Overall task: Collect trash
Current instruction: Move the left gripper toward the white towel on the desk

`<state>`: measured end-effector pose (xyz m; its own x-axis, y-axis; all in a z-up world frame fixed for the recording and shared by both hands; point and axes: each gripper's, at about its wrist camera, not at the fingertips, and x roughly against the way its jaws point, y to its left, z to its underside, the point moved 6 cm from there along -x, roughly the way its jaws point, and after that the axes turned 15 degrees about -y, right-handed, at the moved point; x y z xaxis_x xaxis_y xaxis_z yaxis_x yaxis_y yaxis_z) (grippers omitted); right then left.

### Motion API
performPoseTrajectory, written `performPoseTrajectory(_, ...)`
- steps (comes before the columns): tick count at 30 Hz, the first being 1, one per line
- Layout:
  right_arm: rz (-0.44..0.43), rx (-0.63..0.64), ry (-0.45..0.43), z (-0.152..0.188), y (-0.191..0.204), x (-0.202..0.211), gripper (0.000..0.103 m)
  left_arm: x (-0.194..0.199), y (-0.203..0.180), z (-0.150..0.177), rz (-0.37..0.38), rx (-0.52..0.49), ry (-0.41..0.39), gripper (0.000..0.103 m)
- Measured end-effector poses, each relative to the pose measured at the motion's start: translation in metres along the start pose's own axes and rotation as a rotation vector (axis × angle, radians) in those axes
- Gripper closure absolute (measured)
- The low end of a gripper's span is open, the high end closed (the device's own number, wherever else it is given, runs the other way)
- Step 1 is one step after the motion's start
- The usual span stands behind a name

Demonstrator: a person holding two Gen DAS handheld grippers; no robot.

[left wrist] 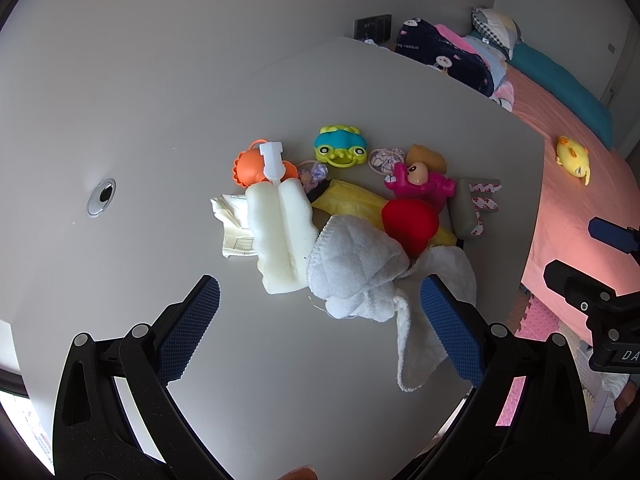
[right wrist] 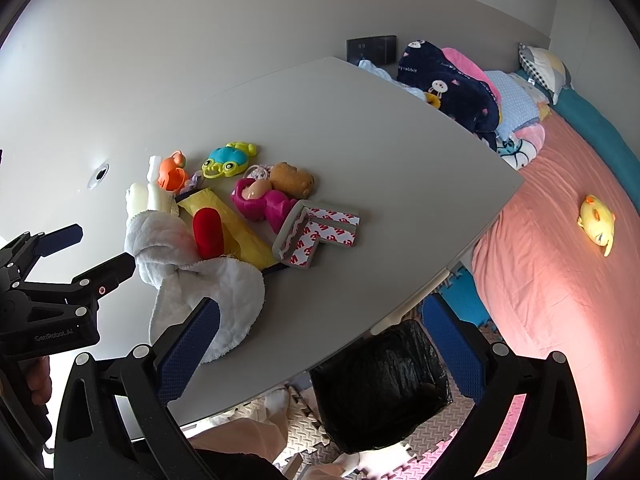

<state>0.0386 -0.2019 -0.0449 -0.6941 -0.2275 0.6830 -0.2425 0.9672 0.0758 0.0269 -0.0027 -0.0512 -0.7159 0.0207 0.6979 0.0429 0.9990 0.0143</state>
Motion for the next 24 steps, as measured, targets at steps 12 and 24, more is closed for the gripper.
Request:
performPoseTrajectory(12, 0.004, 0.004, 0.003, 0.007, 0.003, 0.005, 0.002, 0.002, -0.003, -0.001, 0.016, -0.002, -0.012, 0.006)
performPoseTrajectory(24, 0.004, 0.001, 0.004, 0.008, 0.001, 0.006, 0.002, 0.003, 0.005, -0.001, -0.004, 0.025, -0.024, 0.006)
